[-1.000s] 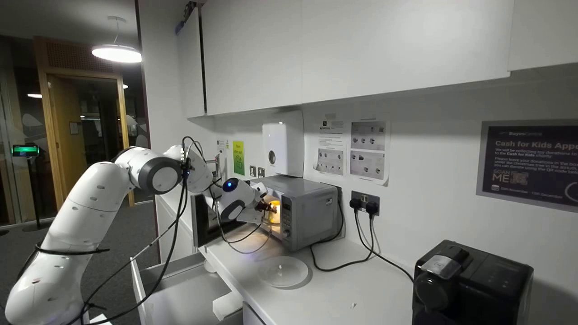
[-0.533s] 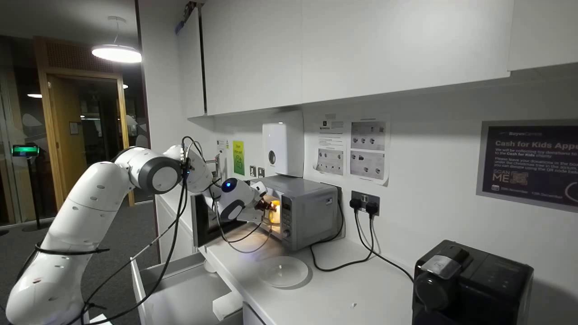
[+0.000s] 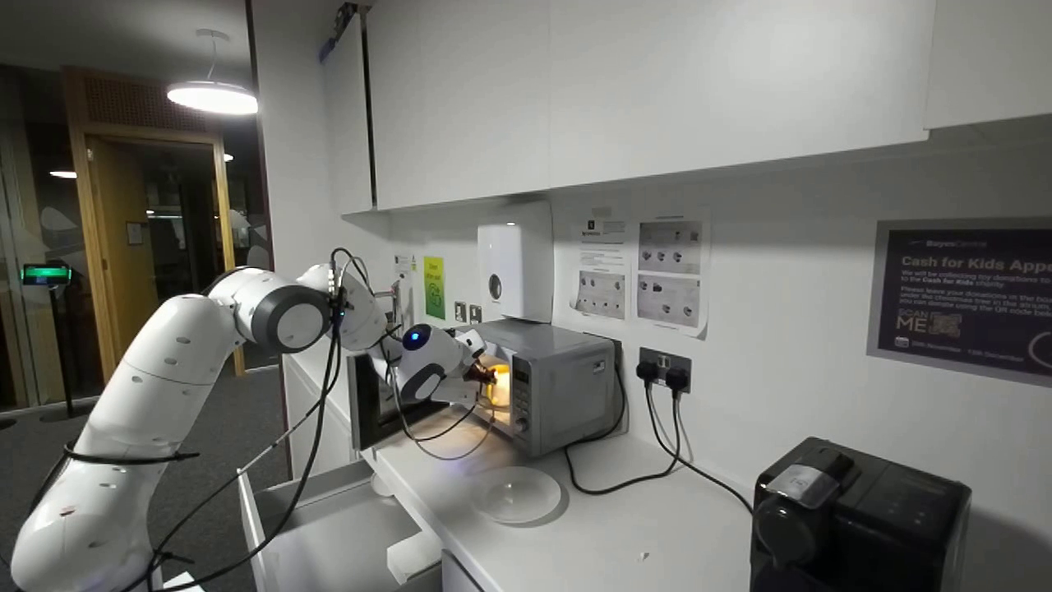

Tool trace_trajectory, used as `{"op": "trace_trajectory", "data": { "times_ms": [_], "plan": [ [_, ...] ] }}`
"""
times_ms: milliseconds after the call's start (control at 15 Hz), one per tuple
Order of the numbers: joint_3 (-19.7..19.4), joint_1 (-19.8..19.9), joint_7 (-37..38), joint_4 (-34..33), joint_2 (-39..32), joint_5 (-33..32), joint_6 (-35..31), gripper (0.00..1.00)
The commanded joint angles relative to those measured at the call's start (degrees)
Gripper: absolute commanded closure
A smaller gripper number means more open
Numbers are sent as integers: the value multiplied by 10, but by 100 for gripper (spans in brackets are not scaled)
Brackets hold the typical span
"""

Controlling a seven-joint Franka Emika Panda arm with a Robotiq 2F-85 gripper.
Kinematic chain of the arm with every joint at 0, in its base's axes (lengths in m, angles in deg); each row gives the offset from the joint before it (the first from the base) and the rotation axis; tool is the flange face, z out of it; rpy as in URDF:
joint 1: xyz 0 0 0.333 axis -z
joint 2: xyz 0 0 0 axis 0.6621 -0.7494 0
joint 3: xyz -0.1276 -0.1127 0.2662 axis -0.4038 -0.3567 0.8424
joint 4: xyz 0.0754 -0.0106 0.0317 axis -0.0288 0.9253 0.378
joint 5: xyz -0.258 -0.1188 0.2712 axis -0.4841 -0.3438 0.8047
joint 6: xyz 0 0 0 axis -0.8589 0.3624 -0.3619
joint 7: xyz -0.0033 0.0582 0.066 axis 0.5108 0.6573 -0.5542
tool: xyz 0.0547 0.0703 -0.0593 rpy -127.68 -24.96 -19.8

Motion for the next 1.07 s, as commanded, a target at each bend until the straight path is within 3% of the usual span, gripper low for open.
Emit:
{"op": "trace_trajectory", "data": {
  "times_ms": [0,1000],
  "plan": [
    [-7,-7,3,15,19,8,-17,98],
    [-28,-27,7,55,66,24,-9,96]
  ]
}}
